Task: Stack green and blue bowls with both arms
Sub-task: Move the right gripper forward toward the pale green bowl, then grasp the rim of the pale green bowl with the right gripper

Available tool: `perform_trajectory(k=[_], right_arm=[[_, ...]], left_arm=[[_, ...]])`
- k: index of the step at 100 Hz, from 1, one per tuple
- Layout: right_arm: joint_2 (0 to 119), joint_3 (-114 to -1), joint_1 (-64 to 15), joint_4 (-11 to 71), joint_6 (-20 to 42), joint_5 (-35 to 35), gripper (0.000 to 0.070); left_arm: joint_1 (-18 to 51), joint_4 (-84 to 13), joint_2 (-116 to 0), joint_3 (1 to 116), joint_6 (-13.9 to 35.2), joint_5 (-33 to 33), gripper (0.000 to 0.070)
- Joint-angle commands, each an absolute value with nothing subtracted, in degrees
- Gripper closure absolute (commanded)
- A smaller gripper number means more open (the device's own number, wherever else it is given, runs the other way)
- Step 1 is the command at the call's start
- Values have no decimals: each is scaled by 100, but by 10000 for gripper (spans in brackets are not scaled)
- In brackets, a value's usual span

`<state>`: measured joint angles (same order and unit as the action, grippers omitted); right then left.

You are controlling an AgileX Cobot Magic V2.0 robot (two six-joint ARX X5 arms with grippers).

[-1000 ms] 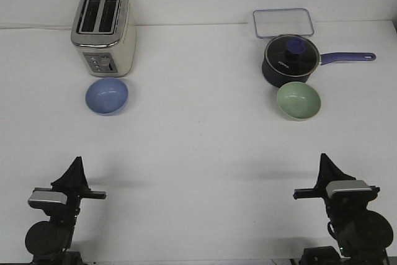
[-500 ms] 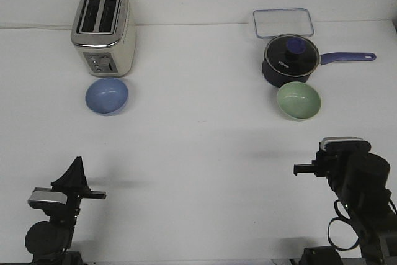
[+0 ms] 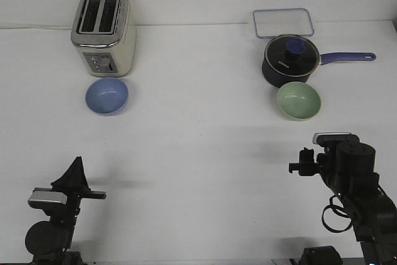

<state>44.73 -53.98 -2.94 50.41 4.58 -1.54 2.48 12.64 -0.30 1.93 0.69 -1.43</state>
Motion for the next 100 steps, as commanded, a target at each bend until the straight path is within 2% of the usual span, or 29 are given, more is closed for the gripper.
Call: perform_trajectory(k=[1,25,69,80,100], right_arm=[[4506,-5474,-292,5019,517,-148,204],[5011,-5798,-200,4694,617,-154,210],[8482,-7749,871,4077,180,73,220],[9139,-7922,991,3833,137,311,220],[10036,-7953,1157,3594,97,322,220]], left_arm=[[248,1326,-23,80,8,-128,688],[248,1326,-23,80,8,-128,688],[248,1326,-23,80,8,-126,688],[248,1326,-23,80,8,-126,688],[248,1326,-23,80,8,-128,688]])
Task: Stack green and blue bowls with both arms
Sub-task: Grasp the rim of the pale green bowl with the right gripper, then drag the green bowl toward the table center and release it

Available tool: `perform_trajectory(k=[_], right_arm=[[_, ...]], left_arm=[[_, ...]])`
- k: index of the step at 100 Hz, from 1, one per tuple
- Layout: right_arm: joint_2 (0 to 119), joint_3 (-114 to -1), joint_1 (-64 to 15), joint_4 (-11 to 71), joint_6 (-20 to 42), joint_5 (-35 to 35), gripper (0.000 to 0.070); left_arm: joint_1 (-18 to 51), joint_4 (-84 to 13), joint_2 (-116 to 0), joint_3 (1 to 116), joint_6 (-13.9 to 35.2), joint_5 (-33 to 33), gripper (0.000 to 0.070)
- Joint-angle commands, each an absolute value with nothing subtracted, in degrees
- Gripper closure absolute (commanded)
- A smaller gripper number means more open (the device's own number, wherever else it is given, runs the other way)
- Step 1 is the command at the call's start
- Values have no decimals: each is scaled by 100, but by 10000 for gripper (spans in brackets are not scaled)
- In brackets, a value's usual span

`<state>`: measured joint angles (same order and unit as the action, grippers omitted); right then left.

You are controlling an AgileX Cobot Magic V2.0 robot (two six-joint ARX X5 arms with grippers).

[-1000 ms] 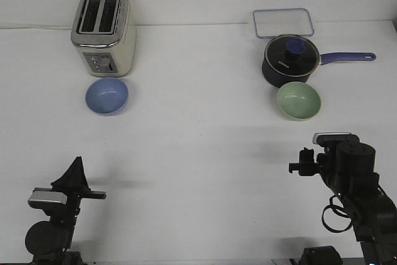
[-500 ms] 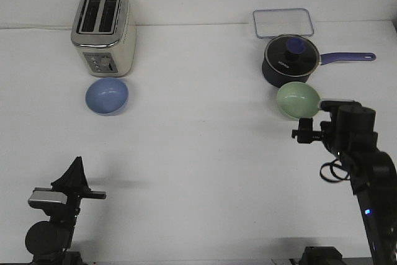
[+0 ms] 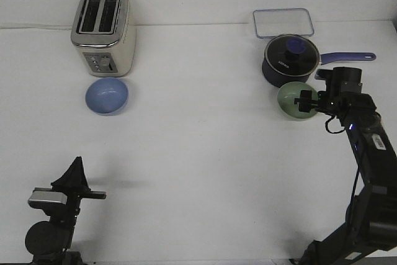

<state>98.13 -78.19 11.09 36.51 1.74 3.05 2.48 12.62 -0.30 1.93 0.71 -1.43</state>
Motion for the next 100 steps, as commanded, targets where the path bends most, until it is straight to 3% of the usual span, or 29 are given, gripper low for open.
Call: perform_trajectory(k=[1,23,32,39,86,100], right_arm=[[10071,-7953,1166,3594,95,322,220],[10464,-7953,1293,3562,82,401,240],[10473,-7953,1321,3553,78,478,441],[10473,-7953,1323,3564,8,478,700],[9924,-7964,1378,3907,158,948,700],[9360,-7964,1223,4185,301,1614,700]], left_arm=[[248,1326,-23,80,8,-126,688],[248,1326,-23,80,8,-126,688],[248,1323,-23,80,8,-126,688],[248,1323,-23,80,8,-128,688],[248,1323,-23,80,8,-126,688],[248,1323,-23,80,8,-128,688]])
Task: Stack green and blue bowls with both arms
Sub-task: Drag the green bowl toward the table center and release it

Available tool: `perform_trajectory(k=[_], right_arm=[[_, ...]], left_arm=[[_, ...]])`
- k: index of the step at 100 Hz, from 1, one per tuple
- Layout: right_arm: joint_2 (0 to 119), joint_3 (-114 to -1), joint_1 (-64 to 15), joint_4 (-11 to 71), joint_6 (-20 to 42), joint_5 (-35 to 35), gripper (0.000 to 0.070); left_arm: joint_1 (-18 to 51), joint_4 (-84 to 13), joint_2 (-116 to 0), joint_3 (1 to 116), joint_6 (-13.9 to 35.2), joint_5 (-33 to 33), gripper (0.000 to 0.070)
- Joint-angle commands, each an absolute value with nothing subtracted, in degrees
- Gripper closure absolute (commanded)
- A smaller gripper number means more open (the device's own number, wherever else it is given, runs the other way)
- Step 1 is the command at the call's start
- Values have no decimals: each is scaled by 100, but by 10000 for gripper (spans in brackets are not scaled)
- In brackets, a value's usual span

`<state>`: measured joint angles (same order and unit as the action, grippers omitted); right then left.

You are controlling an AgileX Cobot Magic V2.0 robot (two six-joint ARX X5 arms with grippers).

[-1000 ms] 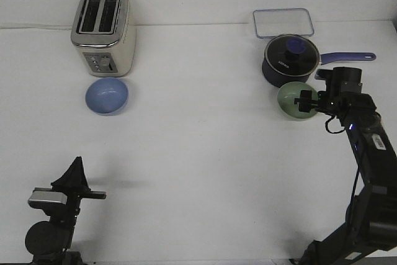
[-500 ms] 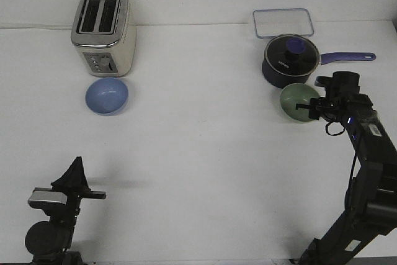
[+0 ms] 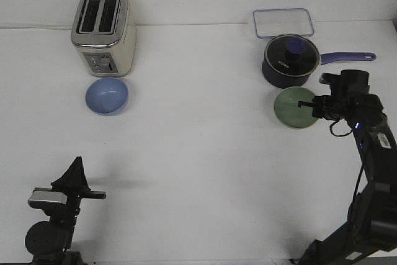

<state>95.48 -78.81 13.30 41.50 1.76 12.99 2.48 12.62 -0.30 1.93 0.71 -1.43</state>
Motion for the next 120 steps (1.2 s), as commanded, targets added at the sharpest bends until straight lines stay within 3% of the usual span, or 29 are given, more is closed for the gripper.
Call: perform_trajectory(k=[1,17,35,73,120], right_arm=[[9321,-7964,1208,4206,314,1658,700],[8794,-7964,676,4536,322,1966,700],[8687,-7940,-454,4681,298,2167,700],[9323,-7776,-2547,4338,550,1603,700],[10313,-7776,-3183,3999,694,1479,700]], left_arm=[[248,1323,-23,80,8,-128,688],[248,1323,-23,80,8,-126,688],[248,1323,-23,80,8,-128,688],[248,1323,-23,80,8,-126,688],[248,1323,-23,80,8,-126,688]])
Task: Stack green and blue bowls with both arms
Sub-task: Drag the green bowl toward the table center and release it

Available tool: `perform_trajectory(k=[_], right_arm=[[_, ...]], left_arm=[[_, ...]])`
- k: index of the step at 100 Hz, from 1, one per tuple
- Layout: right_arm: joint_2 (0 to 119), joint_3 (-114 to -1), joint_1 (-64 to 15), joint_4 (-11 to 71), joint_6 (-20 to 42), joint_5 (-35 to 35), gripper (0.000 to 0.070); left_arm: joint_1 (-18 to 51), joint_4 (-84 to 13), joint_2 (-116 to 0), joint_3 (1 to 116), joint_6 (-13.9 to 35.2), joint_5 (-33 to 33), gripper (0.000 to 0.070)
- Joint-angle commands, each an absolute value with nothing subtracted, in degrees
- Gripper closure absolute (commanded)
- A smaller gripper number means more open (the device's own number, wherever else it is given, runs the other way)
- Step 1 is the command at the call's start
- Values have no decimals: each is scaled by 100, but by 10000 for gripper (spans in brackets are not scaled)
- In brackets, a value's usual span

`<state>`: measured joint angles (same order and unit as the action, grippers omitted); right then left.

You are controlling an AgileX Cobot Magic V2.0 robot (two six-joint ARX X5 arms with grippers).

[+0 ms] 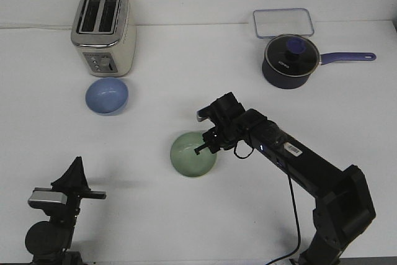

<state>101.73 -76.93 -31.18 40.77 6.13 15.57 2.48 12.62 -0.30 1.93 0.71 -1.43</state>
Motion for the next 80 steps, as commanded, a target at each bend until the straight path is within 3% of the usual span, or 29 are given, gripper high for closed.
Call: perform_trajectory(k=[1,80], right_arm=[[10322,-7776,-3190,3992,705,1452,700],[10326,-7771,-3229,4058,733,1347,678]], left_arm=[[248,1323,-23,80,8,-128,688],[248,1323,-23,80,8,-126,688]])
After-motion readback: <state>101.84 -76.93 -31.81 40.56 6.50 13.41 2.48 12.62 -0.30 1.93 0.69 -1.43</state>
